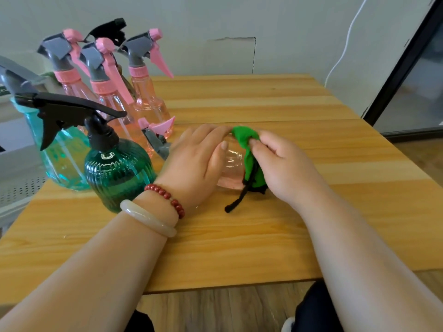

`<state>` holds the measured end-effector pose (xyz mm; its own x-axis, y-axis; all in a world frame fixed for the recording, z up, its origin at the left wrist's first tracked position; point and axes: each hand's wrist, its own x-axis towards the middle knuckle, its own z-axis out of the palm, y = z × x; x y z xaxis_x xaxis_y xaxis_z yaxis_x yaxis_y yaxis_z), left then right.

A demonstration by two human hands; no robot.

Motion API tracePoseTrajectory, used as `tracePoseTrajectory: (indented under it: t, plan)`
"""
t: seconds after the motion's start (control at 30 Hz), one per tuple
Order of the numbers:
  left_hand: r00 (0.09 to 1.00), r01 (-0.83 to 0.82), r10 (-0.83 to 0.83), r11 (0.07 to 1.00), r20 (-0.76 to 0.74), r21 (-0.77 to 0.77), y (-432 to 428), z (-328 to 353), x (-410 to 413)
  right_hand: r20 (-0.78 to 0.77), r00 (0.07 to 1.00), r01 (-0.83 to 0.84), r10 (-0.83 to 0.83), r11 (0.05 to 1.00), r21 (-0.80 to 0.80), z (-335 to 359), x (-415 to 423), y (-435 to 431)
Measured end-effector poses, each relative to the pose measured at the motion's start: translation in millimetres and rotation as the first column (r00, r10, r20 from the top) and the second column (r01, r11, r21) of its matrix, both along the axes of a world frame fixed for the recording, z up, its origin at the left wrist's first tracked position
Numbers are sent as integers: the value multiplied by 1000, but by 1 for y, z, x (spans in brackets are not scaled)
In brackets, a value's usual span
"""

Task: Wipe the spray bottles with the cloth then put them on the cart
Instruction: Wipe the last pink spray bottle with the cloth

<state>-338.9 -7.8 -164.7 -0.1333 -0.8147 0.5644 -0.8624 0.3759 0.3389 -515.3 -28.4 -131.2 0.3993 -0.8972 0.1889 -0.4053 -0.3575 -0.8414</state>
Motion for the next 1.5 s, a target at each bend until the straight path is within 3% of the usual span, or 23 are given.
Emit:
tracePoseTrajectory:
  t: [0.07, 0.17, 0.33, 0.43, 0.5, 0.6, 0.8, 0.9, 1.0, 1.1, 1.2, 1.5]
  plan:
    - [998, 31, -28, 997, -48, 64, 5, 3, 2, -48, 991, 132, -129, 989, 68, -1, 5, -6]
    - [993, 36, -14, 980, -115, 195, 12, 17, 9, -57, 981, 191, -185, 973, 130, -6, 5, -9]
    - [996, -74, 55, 939, 65, 335, 11, 33, 8, 198, 980, -63, 31, 985, 159, -4, -2, 1]
    - [997, -66, 45, 923, 63, 380, 10, 29, 6, 180, 984, 1, -14, 997, 73, -7, -1, 0]
    - [996, -62, 34, 928, 82, 367, 10, 28, 6, 117, 986, 115, -118, 993, 36, -8, 7, -3]
    - [995, -56, 23, 935, 96, 350, 9, 28, 5, 151, 968, 183, -200, 975, 123, -8, 13, -10]
    - [997, -46, 24, 951, 75, 307, 4, 22, 1, 218, 976, 15, -15, 1000, 1, -8, 1, -4]
    - [999, -37, 27, 961, 41, 275, 1, 22, -1, 129, 974, 172, -185, 979, 107, -9, 5, -5]
    - [997, -35, 9, 941, 77, 336, 0, 26, 0, 88, 947, 285, -309, 935, 209, -12, 4, -7]
    - [981, -55, -28, 907, 190, 418, 0, 35, -4, 72, 926, 362, -371, 925, 117, -14, 1, -11]
    - [981, -66, -9, 926, 196, 372, 0, 32, -8, 156, 880, 438, -449, 893, 104, -16, -1, -14]
    - [991, -55, 34, 985, 128, 161, -11, 12, -3, 390, 819, 222, -420, 860, 459, -24, 18, 5]
